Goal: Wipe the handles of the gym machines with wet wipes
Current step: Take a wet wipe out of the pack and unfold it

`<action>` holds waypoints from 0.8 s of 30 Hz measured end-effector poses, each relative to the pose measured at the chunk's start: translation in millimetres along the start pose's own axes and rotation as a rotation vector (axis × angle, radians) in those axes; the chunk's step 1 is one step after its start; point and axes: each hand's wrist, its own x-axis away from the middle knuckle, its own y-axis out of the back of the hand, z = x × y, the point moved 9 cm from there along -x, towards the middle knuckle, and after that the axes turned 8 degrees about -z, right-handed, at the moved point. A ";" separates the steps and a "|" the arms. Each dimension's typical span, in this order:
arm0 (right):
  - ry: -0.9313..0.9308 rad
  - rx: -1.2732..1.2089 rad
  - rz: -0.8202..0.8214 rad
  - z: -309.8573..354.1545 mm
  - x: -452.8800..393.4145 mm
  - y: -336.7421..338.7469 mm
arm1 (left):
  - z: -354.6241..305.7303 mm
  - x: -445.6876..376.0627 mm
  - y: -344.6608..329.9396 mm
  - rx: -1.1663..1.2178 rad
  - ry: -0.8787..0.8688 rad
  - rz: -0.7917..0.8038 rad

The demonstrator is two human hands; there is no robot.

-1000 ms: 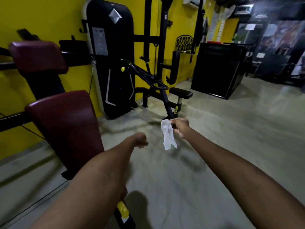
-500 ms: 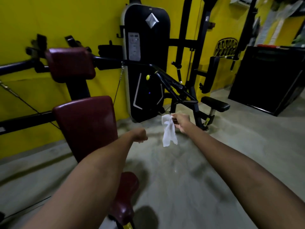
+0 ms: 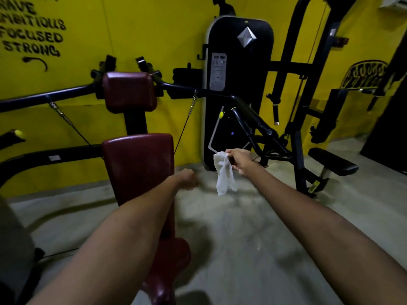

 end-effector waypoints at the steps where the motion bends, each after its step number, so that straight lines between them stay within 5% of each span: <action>1: 0.002 0.005 0.004 0.2 -1.9 -0.9 | -4.3 -0.4 2.0 0.002 -0.003 -0.009; 6: 0.015 0.026 0.048 -0.1 -10.8 -11.5 | -20.9 -6.2 17.6 0.037 -0.006 -0.104; 9: 0.042 0.054 0.061 2.2 -14.0 -18.2 | -32.5 -7.0 39.6 0.145 0.001 -0.293; 12: 0.132 0.106 0.091 6.6 -12.2 -28.7 | -42.1 3.2 58.8 0.313 0.020 -0.520; 18: 0.212 0.041 0.133 5.5 3.0 -46.1 | -43.2 12.9 54.4 0.697 0.063 -0.606; 24: 0.408 0.076 0.211 5.9 29.5 -51.4 | -29.1 44.0 48.5 1.067 0.211 -0.862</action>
